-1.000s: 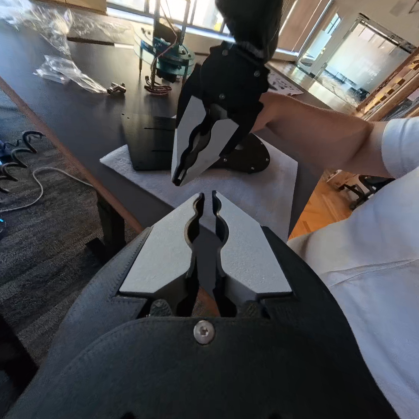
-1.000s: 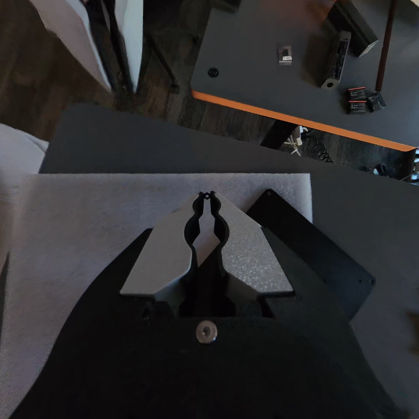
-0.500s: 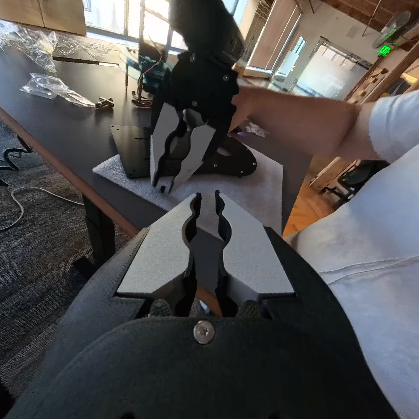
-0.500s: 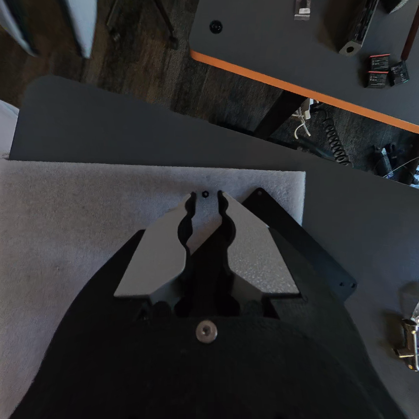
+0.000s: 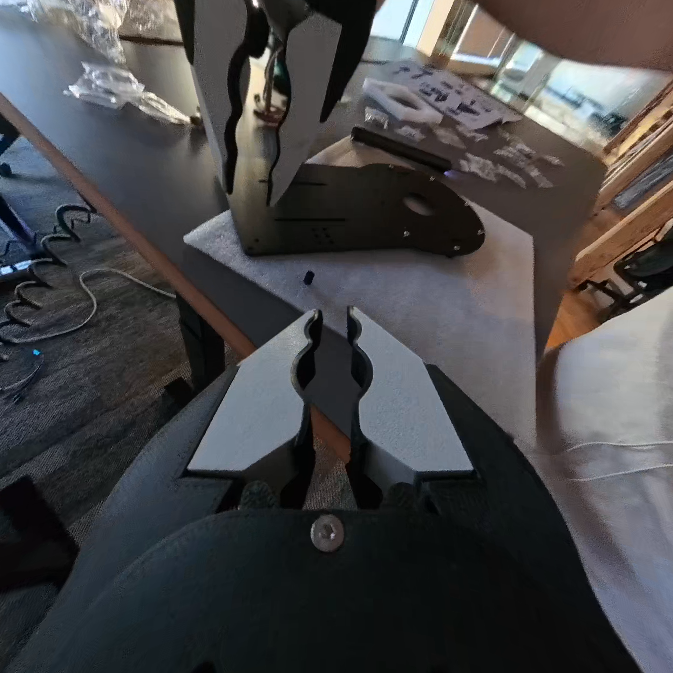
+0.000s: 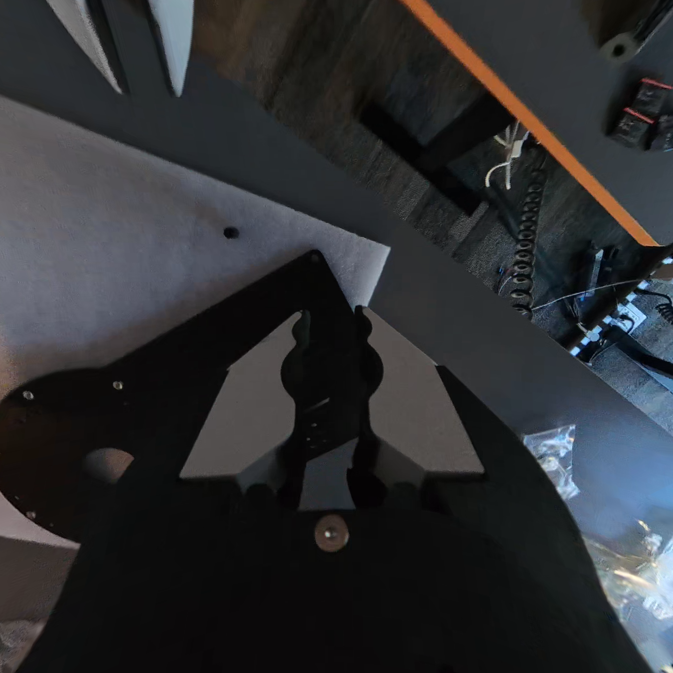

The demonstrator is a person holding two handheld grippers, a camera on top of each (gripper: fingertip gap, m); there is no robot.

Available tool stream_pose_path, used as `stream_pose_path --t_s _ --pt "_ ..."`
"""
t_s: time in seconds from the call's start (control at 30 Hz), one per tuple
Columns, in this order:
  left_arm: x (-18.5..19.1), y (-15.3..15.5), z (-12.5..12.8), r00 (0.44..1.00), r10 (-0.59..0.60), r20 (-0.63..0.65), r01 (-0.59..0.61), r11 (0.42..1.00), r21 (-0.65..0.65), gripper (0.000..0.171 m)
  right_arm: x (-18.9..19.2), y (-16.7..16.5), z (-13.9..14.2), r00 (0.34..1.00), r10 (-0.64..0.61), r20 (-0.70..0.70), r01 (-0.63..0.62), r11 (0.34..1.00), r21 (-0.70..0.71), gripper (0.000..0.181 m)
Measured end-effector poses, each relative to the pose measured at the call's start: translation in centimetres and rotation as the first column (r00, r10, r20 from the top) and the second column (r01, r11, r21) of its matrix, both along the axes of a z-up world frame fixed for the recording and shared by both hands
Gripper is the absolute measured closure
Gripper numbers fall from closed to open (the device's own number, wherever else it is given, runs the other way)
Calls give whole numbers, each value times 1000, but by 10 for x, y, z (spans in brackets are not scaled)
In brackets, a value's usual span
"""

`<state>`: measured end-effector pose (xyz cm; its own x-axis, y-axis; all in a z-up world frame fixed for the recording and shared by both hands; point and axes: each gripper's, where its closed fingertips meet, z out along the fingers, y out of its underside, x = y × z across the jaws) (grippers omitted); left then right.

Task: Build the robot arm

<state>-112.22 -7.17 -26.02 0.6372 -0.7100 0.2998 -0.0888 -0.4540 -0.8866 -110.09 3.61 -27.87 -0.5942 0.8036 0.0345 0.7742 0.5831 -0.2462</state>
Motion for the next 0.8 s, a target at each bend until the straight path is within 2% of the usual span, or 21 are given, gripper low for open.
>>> stream_pose_path --t_s 0.13,0.2,0.27,0.33,0.4,0.43,0.47,0.53,0.6,0.67,0.7,0.77,0.8 --pt "10 2 -5 999 26 -37 -26 1000 1 158 15 7 -17 987 124 97 -130 990 53 156" --pt "17 1 -6 998 25 -49 -25 1000 10 157 19 4 -18 982 126 144 -126 992 -13 156" --pt "19 1 -6 998 23 -60 -23 1000 -2 157 25 9 -11 976 61 207 -46 996 -76 155" --pt "17 3 -4 999 17 -45 -19 999 -49 155 37 21 5 967 -96 234 121 989 -91 152" --pt "12 10 0 1000 -5 -8 4 990 -140 152 50 12 16 948 -267 172 302 927 -222 150" --pt "8 20 4 1000 -9 15 12 985 -170 156 60 10 16 925 -358 126 378 892 -246 147" --pt "2 34 7 1000 2 28 3 983 -186 161 70 7 13 901 -426 83 433 863 -259 133" --pt "-6 62 3 1000 3 13 0 969 -247 164 82 5 5 796 -603 -50 581 785 -214 113" --pt "-4 81 -8 999 -34 -30 20 928 -373 159 76 -19 6 681 -702 -209 656 711 -253 111" --pt "8 95 -11 996 -81 -38 56 892 -448 157 67 -42 10 585 -723 -369 680 685 -264 118" --pt "14 105 -10 995 -92 -26 70 886 -459 156 67 -48 9 562 -712 -421 695 682 -227 127" --pt "25 123 -7 991 -131 6 117 860 -496 152 77 -43 5 548 -679 -488 745 662 -85 128" --pt "30 131 -8 987 -158 14 142 841 -521 147 79 -46 1 540 -693 -478 754 651 -91 130"
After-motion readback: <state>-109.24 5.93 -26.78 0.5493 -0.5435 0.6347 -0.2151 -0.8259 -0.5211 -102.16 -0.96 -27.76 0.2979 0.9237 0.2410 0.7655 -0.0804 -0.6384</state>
